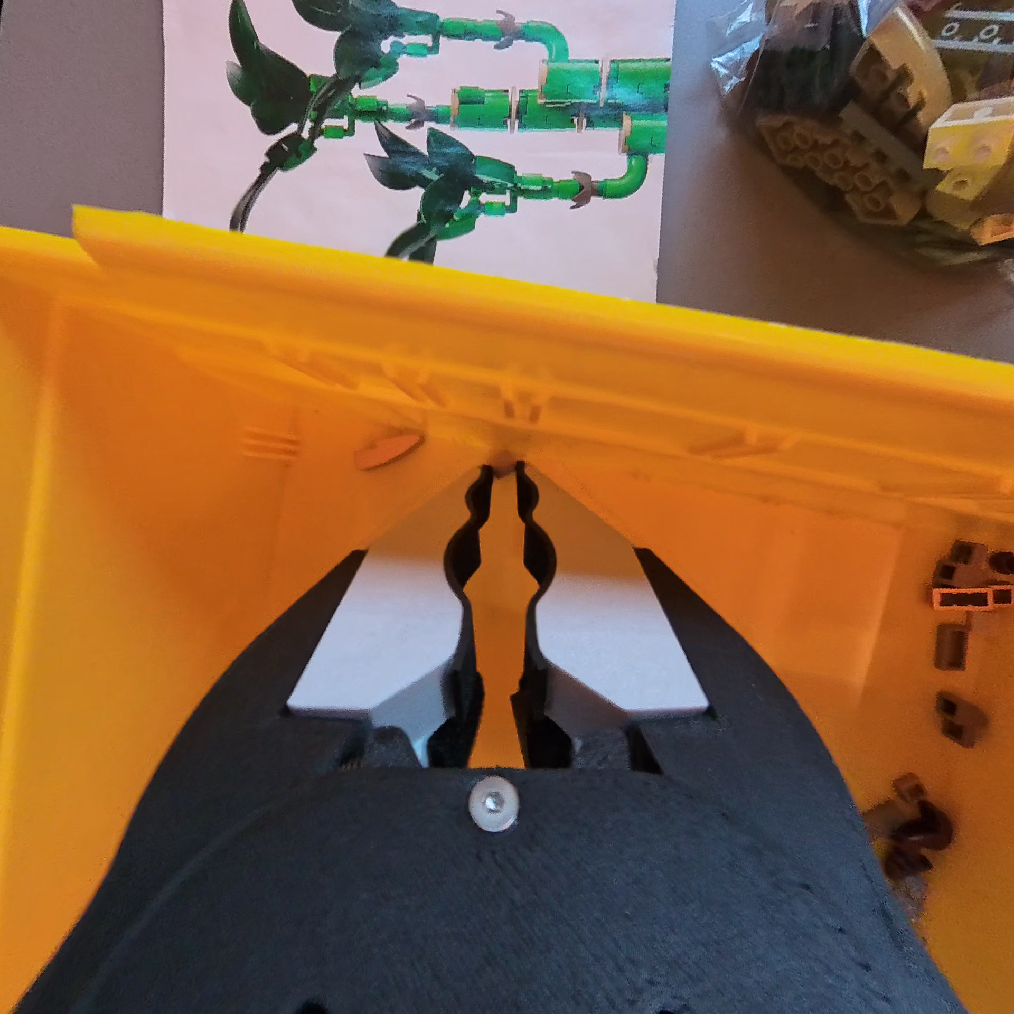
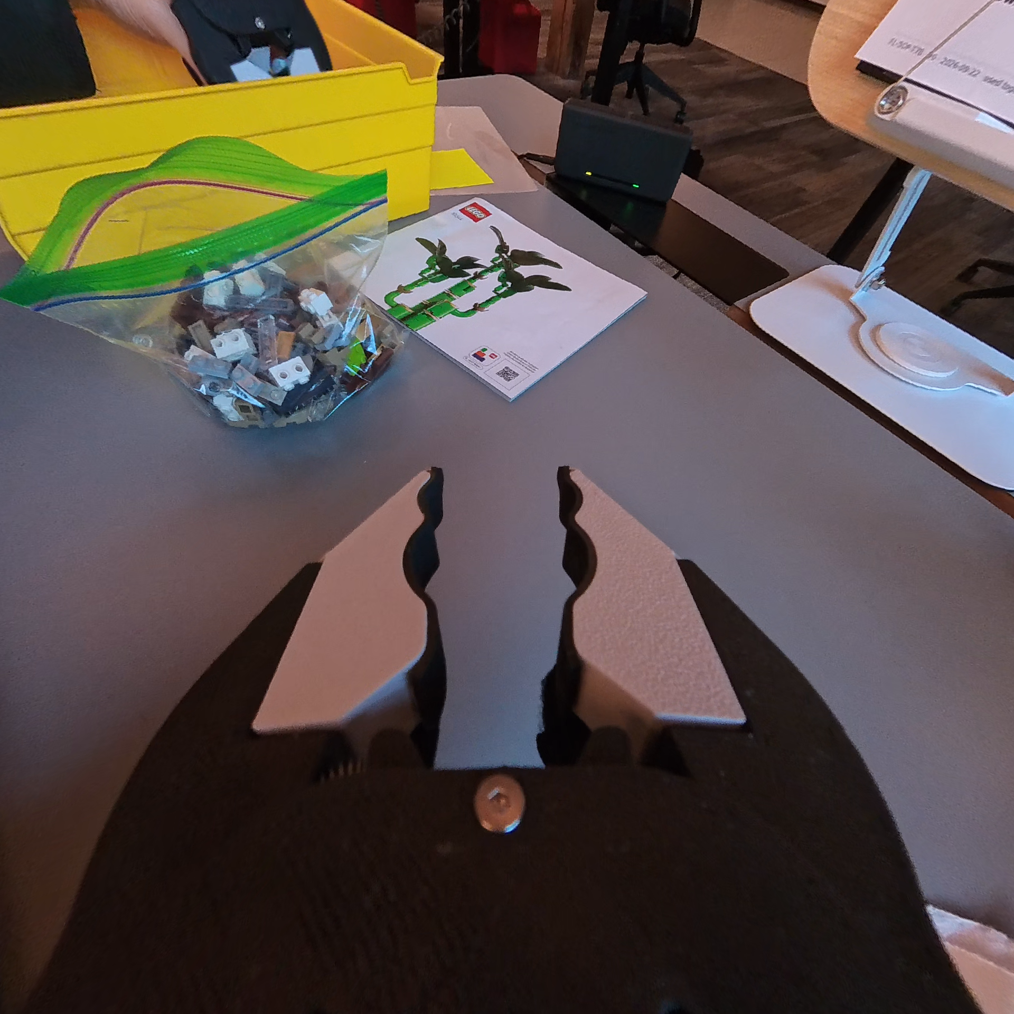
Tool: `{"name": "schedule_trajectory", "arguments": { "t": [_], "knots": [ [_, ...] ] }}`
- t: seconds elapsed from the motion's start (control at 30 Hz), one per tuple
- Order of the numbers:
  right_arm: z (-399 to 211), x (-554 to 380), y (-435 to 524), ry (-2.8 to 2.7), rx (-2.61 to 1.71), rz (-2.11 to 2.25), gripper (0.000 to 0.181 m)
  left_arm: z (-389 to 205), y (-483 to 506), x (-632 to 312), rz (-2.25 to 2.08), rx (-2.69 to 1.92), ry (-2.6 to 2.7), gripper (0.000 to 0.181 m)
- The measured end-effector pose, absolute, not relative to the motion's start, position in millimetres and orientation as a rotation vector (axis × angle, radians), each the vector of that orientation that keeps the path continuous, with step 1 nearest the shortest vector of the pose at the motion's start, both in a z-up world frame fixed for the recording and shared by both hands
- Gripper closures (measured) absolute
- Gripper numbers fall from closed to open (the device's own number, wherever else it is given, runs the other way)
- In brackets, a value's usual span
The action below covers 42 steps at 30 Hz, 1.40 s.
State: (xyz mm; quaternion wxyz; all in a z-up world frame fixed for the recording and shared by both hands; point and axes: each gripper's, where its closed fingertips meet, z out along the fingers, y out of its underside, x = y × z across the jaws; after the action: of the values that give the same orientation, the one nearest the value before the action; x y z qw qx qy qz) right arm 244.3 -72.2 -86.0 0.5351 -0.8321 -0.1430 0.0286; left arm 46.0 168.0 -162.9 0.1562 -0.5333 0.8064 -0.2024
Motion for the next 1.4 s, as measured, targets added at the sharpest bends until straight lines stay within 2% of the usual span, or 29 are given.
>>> {"name": "schedule_trajectory", "arguments": {
  "t": [0.23,0.37,0.5,0.57,0.63,0.77,0.93,1.03,1.1,1.2,1.3,1.4],
  "knots": [
    [-83.2,243.5,-73.0,-0.343,-1.974,0.069,0.14,-142.3,180.4,38.2,-0.457,-1.557,2.185,0.175],
    [-83.0,244.6,-73.0,-0.337,-1.973,0.068,0.14,-70.1,164.9,44.0,-0.579,-1.59,1.949,0.175],
    [-87.6,243.8,-72.4,-0.35,-1.996,0.058,0.14,15.7,38.9,65.9,-1.072,-1.406,1.977,0.175],
    [-89.3,242.3,-72.4,-0.364,-2.006,0.048,0.14,11.4,-12.5,73.7,-1.038,-1.332,2.122,0.175],
    [-89.9,241.8,-72.8,-0.372,-2.01,0.039,0.14,-15.5,-31.2,83.1,-0.82,-1.335,2.237,0.175],
    [-86.1,242.2,-74.1,-0.371,-1.997,0.037,0.14,-51.8,-32.4,97.8,-0.555,-1.395,2.319,0.175],
    [-82.6,242.8,-75.7,-0.374,-1.989,0.033,0.14,-67.6,-31.5,99.0,-0.517,-1.499,2.411,0.174],
    [-82.3,241.3,-76.2,-0.389,-1.991,0.022,0.14,-66.6,-26.5,101.0,-0.519,-1.539,2.398,0.152],
    [-82.6,240.7,-76.5,-0.397,-1.993,0.015,0.14,-56.2,-22.9,104.1,-0.577,-1.563,2.34,0.155],
    [-83.3,240.8,-76.7,-0.397,-1.996,0.015,0.14,-27.6,9.0,106.6,-0.624,-1.573,2.142,0.158],
    [-81.8,241.8,-77.1,-0.394,-1.99,0.01,0.14,-1.4,88.5,92.9,-0.545,-1.605,1.834,0.155],
    [-79.5,240.3,-76.6,-0.391,-1.979,0.022,0.14,-20.4,155.2,61.8,-0.536,-1.811,1.689,0.15]
  ]
}}
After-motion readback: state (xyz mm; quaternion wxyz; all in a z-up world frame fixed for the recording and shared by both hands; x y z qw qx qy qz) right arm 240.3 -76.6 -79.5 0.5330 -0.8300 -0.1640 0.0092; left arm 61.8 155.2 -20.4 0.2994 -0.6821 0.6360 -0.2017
